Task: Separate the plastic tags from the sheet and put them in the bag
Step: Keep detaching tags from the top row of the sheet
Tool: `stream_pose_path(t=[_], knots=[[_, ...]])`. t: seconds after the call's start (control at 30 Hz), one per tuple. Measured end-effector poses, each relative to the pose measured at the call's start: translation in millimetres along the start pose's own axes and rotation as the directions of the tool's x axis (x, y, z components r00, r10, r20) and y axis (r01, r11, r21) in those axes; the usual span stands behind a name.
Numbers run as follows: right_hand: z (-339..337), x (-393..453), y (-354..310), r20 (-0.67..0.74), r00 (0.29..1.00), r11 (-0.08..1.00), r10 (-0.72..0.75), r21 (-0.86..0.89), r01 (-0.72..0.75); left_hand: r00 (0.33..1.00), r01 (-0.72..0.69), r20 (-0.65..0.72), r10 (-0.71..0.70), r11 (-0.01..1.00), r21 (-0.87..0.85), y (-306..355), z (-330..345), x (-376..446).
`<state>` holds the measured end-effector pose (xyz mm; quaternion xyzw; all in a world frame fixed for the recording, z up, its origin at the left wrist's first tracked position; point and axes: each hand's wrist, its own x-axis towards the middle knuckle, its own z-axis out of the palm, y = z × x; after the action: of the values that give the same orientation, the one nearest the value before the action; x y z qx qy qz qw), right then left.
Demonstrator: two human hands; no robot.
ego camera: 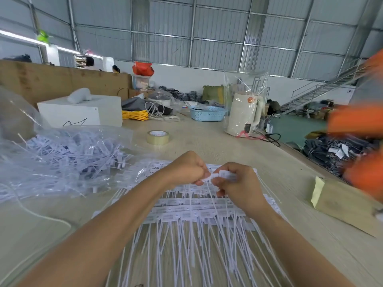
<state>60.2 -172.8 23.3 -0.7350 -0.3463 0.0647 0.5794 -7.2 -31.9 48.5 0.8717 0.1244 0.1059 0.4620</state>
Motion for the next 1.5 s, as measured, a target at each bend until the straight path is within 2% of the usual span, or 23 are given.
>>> stream_pose_path(t=[0.1, 0.2, 0.23, 0.27, 0.33, 0.43, 0.5, 0.53, 0.6, 0.67, 0.73, 0.8, 0.83, 0.9, 0.97, 1.1, 1.23, 1.3, 1.43, 1.5], knots=[[5, -2, 0, -0.053, 0.995, 0.994, -0.086, -0.071, 0.082, 0.992, 0.122, 0.047, -0.12, 0.991, -0.056, 4, -7, -4], [-4, 0, -1, -0.18, 0.957, 0.965, -0.229, -0.168, 0.199, 0.93, 0.29, 0.284, -0.234, 0.942, -0.171, 2, -14, -8], [-13, 2, -1, -0.251, 0.947, 0.979, -0.201, -0.096, 0.182, 0.918, 0.31, 0.321, -0.235, 0.928, -0.208, 2, -14, -8], [-24, 4, -1, -0.311, 0.943, 0.987, -0.116, 0.069, 0.145, 0.925, 0.303, 0.306, -0.225, 0.923, -0.237, 1, -15, -8], [-47, 8, -1, -0.311, 0.945, 0.895, 0.096, 0.442, 0.055, 0.966, 0.217, 0.193, -0.172, 0.944, -0.248, 0, -16, -4], [-70, 18, 1, -0.168, 0.944, 0.66, 0.283, 0.748, -0.065, 0.987, 0.123, 0.12, -0.103, 0.977, -0.176, 2, -13, -2], [-71, 20, -3, 0.032, 0.952, 0.542, 0.304, 0.816, -0.201, 0.99, 0.095, 0.115, -0.082, 0.988, -0.118, 2, -11, -2], [-67, 18, -5, 0.13, 0.95, 0.555, 0.283, 0.786, -0.273, 0.991, 0.08, 0.114, -0.068, 0.992, -0.097, 2, -10, -3], [-52, 14, -5, 0.263, 0.929, 0.686, 0.261, 0.627, -0.37, 0.995, 0.04, 0.099, -0.034, 0.997, -0.065, 4, -7, -3], [-32, 8, -4, 0.324, 0.906, 0.809, 0.271, 0.434, -0.397, 0.996, 0.0, 0.087, 0.002, 1.0, -0.026, 4, -4, -3], [-15, 1, -5, 0.344, 0.903, 0.855, 0.257, 0.355, -0.379, 0.996, -0.021, 0.084, 0.018, 0.999, 0.024, 4, -2, -2], [-5, -2, -5, 0.302, 0.926, 0.865, 0.229, 0.373, -0.335, 0.999, -0.027, 0.027, 0.025, 0.997, 0.072, 3, -1, -1], [-4, -2, -5, 0.249, 0.943, 0.875, 0.222, 0.376, -0.306, 0.999, -0.027, -0.024, 0.027, 0.999, 0.036, 2, -2, 0], [-5, 0, -4, 0.142, 0.967, 0.888, 0.211, 0.387, -0.25, 0.996, -0.015, -0.085, 0.001, 0.986, -0.168, 2, -4, 2], [-10, 2, -3, 0.083, 0.978, 0.883, 0.191, 0.42, -0.208, 0.997, 0.019, -0.062, -0.04, 0.949, -0.315, 3, -5, 1], [-12, 3, -4, 0.042, 0.994, 0.903, 0.105, 0.414, -0.113, 0.995, 0.082, -0.037, -0.092, 0.973, -0.216, -1, 1, 2], [-8, 3, -3, 0.008, 1.0, 0.886, 0.016, 0.463, -0.018, 0.997, 0.06, -0.038, -0.07, 0.973, -0.221, 2, 3, 1], [-6, 3, -3, -0.025, 0.999, 0.905, -0.026, 0.424, 0.034, 0.996, 0.074, -0.035, -0.086, 0.964, -0.254, 5, 4, 1], [-4, 0, -5, -0.087, 0.989, 0.945, -0.122, 0.295, 0.142, 0.971, 0.238, 0.117, -0.208, 0.886, -0.399, 11, 2, -1], [-3, -2, -7, -0.101, 0.973, 0.969, -0.208, 0.118, 0.219, 0.935, 0.347, 0.235, -0.267, 0.831, -0.434, 12, -2, -1]])
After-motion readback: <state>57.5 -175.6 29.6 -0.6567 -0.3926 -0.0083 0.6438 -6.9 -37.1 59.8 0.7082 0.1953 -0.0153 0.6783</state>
